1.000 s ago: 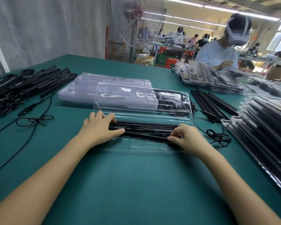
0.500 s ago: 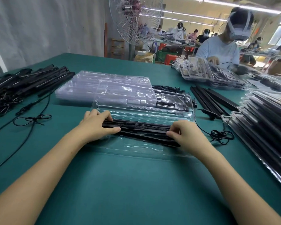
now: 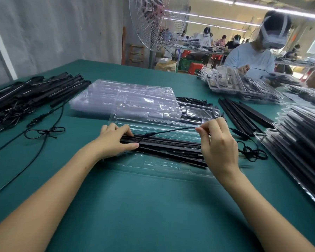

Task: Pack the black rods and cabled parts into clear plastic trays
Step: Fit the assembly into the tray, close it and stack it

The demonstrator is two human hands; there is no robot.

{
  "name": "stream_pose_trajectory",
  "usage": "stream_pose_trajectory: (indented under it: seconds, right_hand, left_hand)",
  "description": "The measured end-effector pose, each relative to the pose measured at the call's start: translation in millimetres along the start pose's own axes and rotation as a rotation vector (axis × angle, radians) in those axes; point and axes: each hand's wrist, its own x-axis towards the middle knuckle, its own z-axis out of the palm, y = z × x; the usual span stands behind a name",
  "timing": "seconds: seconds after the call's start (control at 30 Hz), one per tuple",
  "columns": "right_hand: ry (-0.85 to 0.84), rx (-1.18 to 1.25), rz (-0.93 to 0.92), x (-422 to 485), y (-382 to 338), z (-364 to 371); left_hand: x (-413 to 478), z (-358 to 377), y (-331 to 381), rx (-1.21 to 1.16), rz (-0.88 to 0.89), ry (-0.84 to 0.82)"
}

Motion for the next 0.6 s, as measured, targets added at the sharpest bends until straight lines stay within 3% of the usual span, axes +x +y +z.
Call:
stream_pose_trajectory:
  seconds: [0.17, 0.37, 0.6]
  right_hand:
    - [0.020, 0.051, 0.082, 4.6, -1.5, 6.7]
    - [-0.021, -0.150, -0.031, 2.3, 13.1, 9.1]
    - [-0.036, -0.121, -0.041, 3.9, 20.4, 11.9]
  left_hand:
    - [0.3, -12.2, -1.3, 0.011, -0.017, -0.033]
    - [-0.6, -11.6, 0.1, -0.008, -0.022, -0.025]
    - [0.0, -13.3, -1.5, -0.058, 0.035, 0.010]
